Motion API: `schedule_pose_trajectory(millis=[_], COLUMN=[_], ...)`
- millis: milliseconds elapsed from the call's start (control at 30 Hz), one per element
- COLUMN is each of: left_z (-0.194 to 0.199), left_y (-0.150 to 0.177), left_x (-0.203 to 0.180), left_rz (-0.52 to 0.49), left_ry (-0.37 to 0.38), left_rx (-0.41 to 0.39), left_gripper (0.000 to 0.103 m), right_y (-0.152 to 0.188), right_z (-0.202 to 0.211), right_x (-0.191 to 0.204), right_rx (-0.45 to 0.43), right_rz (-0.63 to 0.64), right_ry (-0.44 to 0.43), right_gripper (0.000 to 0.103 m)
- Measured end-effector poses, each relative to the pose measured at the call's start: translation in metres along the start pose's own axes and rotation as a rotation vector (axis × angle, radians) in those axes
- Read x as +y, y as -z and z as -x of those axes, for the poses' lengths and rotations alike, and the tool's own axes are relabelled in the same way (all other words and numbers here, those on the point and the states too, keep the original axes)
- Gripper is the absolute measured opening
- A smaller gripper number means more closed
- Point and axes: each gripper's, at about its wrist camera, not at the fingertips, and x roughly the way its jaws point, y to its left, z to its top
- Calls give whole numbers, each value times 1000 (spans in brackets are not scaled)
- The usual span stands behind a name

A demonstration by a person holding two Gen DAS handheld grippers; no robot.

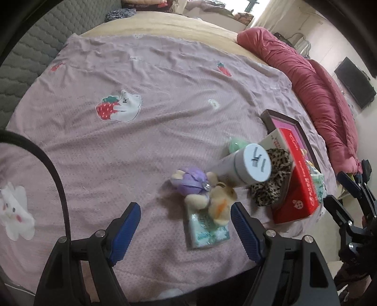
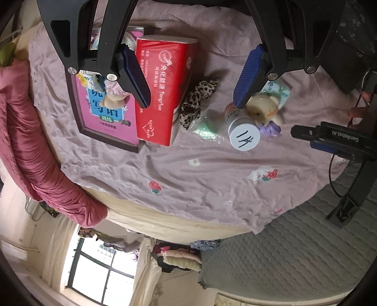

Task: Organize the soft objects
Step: 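Reach the left tool to the purple-ribboned bunny while the right tool reaches the leopard scrunchie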

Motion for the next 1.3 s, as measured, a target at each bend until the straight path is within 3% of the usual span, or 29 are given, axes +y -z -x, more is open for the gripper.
schedule_pose_trajectory(millis=[567,833,1033,1167,1200,1300], left_z=[-80,-91,-98,-98,-99,-99], left_y=[-18,-29,-33,-34,-33,-33], left_x=[37,32,29,26,27,28], left_rz=[204,228,224,211,211,212], left_ry=[154,222,236,233,234,238], left_rx=[109,126,147,148,148,152], left_gripper=[78,47,45,45,45,45], right_y=[-5,-15,-18,-9,-6,-4], right_z=[-40,-71,-99,-113,-117,-120], right_x=[4,3,29,43,45,43], right_rx=[53,74,116,141,146,137], right_rz=[53,50,244,370,397,398], right_ry=[34,62,178,253,271,291], right_gripper=[74,74,74,56,47,31])
